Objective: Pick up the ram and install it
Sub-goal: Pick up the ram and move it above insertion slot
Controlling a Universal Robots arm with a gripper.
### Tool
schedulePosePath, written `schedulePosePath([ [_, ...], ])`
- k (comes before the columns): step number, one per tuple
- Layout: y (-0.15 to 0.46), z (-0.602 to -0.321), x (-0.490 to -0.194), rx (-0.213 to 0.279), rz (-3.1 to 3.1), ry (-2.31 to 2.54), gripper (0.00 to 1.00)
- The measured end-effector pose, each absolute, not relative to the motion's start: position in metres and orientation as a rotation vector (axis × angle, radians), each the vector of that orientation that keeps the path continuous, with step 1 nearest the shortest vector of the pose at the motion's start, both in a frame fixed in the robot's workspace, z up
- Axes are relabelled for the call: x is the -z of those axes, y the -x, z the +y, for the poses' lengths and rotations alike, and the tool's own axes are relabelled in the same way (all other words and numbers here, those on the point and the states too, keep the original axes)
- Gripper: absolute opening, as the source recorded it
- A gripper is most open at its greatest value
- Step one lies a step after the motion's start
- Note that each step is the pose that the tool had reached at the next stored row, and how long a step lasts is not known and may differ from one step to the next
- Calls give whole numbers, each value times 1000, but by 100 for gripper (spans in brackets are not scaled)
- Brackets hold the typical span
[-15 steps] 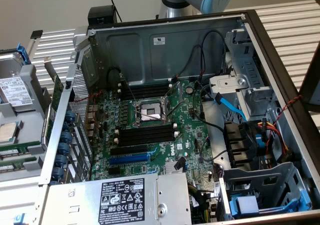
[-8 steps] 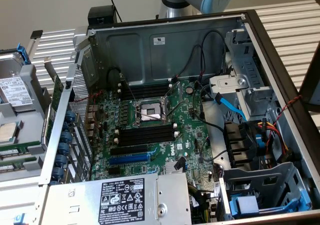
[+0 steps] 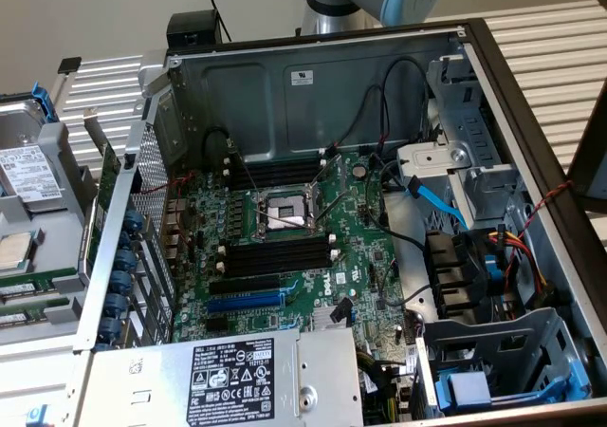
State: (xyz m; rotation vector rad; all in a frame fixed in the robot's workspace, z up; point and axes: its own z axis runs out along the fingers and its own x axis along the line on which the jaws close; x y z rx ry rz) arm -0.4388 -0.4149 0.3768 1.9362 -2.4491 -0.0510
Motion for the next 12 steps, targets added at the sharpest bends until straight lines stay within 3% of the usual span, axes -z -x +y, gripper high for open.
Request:
schedulePosePath([
  [12,439,-415,-374,48,-2295,-2114,11],
])
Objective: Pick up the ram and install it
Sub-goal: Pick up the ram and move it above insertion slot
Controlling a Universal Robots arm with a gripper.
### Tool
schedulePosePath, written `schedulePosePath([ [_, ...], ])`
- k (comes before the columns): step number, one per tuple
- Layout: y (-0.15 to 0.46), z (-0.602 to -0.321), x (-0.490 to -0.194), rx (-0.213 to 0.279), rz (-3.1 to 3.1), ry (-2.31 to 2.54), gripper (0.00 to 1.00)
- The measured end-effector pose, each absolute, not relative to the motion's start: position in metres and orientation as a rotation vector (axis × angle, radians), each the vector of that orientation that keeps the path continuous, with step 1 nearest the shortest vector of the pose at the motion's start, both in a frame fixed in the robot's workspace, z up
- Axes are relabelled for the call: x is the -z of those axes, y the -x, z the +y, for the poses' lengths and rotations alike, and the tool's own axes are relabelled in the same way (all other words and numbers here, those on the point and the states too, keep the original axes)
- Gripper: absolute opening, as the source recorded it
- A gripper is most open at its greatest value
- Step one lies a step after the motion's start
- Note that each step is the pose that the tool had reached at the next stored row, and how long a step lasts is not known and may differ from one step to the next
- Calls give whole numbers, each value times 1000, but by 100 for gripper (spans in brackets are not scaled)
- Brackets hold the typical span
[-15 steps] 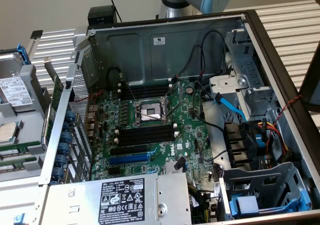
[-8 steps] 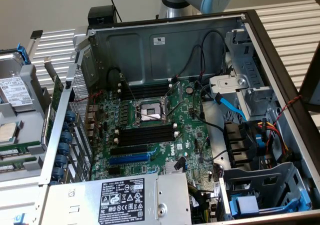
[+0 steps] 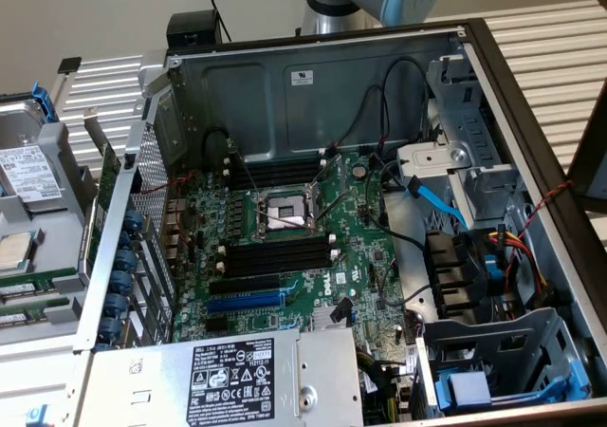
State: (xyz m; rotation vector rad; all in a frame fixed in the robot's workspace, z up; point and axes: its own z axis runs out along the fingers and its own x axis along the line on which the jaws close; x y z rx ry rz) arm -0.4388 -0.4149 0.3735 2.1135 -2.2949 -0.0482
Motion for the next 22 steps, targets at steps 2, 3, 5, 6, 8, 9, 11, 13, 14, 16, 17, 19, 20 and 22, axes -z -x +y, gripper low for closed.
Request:
schedulePosePath([
  [2,439,-415,-372,47,-2267,-2143,11],
  [3,439,-415,-371,47,-2258,-2153,11],
  [5,439,-415,-370,47,-2241,-2170,11],
  [6,439,-415,-370,47,-2233,-2178,11],
  [8,439,-415,-368,46,-2218,-2193,11],
  [9,439,-415,-368,46,-2211,-2200,11],
  [11,439,-415,-366,46,-2198,-2213,11],
  [13,439,-415,-363,46,-2187,-2224,11],
  [14,439,-415,-362,46,-2181,-2229,11],
  [16,439,-415,-359,46,-2172,-2238,11],
  [17,439,-415,-357,46,-2169,-2241,11],
  [19,439,-415,-354,46,-2163,-2246,11],
  [20,439,-415,-352,46,-2160,-2249,11],
  [22,438,-414,-349,46,-2158,-2251,11],
])
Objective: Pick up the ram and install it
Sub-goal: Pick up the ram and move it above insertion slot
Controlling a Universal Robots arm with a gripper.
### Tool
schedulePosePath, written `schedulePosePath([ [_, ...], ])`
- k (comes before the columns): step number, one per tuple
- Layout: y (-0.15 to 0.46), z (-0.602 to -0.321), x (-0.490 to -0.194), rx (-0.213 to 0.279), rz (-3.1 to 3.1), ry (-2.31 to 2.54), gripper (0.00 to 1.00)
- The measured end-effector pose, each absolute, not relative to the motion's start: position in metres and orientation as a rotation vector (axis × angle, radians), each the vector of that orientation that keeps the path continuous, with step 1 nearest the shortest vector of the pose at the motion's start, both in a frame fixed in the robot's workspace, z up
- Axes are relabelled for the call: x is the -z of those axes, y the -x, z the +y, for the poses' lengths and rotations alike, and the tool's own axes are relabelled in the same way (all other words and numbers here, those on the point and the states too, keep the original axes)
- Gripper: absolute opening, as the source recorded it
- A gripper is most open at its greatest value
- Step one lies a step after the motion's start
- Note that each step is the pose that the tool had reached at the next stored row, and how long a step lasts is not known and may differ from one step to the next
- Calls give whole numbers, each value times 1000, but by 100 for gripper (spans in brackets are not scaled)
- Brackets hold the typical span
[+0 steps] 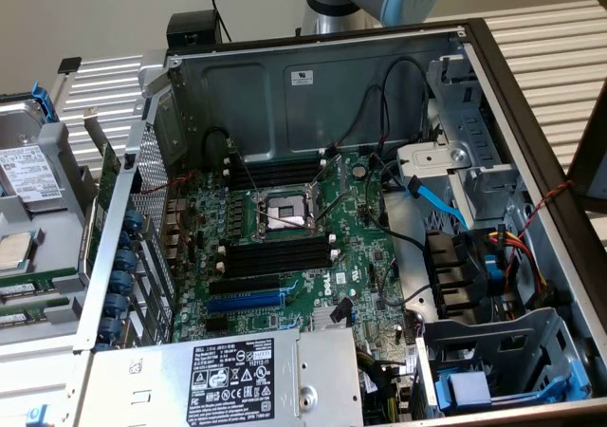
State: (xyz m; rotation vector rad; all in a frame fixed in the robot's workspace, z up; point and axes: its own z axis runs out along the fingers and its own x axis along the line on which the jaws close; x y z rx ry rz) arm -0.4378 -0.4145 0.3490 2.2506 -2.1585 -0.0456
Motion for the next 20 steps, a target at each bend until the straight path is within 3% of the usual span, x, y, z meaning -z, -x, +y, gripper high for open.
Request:
schedulePosePath([
  [20,434,-413,-313,49,-2118,-2292,11],
])
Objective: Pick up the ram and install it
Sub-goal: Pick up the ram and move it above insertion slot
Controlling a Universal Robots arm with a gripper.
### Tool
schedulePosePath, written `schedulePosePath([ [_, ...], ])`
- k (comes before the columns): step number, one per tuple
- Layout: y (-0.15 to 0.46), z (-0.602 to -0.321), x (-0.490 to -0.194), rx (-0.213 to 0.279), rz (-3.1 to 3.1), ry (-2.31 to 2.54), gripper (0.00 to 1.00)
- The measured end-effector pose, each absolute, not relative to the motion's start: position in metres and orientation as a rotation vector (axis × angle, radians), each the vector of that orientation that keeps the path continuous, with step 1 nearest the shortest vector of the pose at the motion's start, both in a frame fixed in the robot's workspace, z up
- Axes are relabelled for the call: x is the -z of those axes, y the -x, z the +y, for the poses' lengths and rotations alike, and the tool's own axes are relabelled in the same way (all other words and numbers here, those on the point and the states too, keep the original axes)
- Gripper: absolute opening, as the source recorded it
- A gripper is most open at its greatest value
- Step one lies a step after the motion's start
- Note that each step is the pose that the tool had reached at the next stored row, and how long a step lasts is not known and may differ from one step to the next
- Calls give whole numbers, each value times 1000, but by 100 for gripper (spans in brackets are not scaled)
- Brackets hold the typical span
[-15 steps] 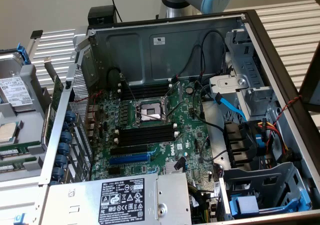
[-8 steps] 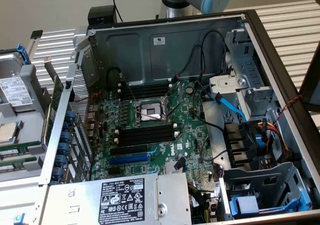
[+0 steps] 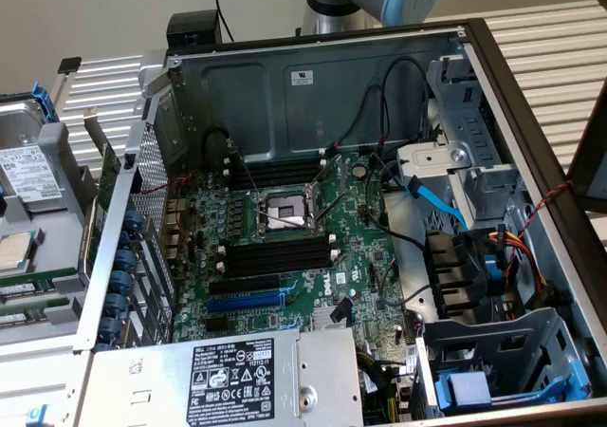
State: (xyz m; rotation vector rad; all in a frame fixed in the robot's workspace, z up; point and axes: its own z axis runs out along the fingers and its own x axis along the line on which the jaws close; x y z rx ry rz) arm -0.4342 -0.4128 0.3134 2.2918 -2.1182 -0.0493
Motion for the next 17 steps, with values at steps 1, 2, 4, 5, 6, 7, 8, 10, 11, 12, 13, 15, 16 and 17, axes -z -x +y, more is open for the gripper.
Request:
schedulePosePath([
  [1,434,-413,-313,49,-2117,-2293,11],
  [2,434,-413,-313,49,-2116,-2293,11],
  [4,434,-413,-313,50,-2115,-2294,11],
  [5,434,-413,-313,50,-2114,-2294,11],
  [6,434,-413,-313,51,-2114,-2294,11],
  [7,434,-413,-313,52,-2113,-2294,11],
  [8,434,-413,-313,53,-2112,-2294,11],
  [10,434,-413,-312,53,-2111,-2295,11],
  [11,434,-413,-312,53,-2110,-2295,11],
  [12,434,-413,-312,53,-2110,-2296,11],
  [13,434,-413,-312,53,-2110,-2296,11],
  [15,434,-413,-312,53,-2109,-2297,11],
  [16,434,-413,-312,53,-2108,-2297,18],
  [17,434,-413,-312,53,-2108,-2297,18],
])
